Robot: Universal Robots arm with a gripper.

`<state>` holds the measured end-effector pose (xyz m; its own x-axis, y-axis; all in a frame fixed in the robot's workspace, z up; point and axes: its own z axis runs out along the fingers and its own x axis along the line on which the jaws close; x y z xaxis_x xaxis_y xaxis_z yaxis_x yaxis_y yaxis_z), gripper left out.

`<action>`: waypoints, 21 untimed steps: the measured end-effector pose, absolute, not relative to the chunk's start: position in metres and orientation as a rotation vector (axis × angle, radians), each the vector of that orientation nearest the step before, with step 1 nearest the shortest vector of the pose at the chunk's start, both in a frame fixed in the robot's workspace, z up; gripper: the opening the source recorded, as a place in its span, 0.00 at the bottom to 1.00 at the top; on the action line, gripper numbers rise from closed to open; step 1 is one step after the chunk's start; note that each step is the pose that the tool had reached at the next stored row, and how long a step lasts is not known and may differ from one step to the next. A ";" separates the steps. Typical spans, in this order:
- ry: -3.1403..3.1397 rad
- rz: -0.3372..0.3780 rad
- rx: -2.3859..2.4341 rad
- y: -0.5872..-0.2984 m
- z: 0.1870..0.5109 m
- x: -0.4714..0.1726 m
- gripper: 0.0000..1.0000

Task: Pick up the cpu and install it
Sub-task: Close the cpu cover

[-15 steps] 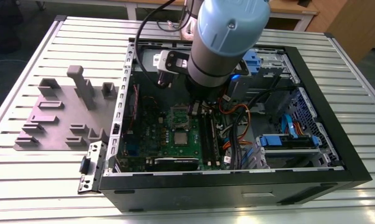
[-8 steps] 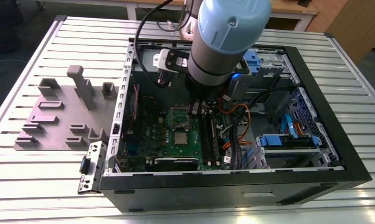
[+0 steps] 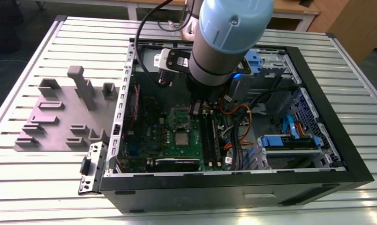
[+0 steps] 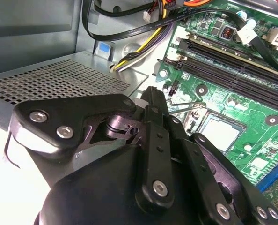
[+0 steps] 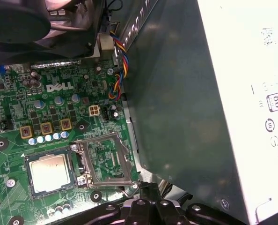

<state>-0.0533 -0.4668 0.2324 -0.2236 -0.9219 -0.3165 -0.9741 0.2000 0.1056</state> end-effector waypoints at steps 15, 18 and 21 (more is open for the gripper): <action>2.277 0.436 -1.825 -0.468 0.235 -0.054 0.11; 2.275 0.439 -1.823 -0.469 0.235 -0.054 0.11; 2.274 0.441 -1.822 -0.470 0.235 -0.054 0.11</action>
<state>-0.0537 -0.4700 0.2347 -0.2236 -0.9163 -0.3322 -0.9741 0.1982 0.1090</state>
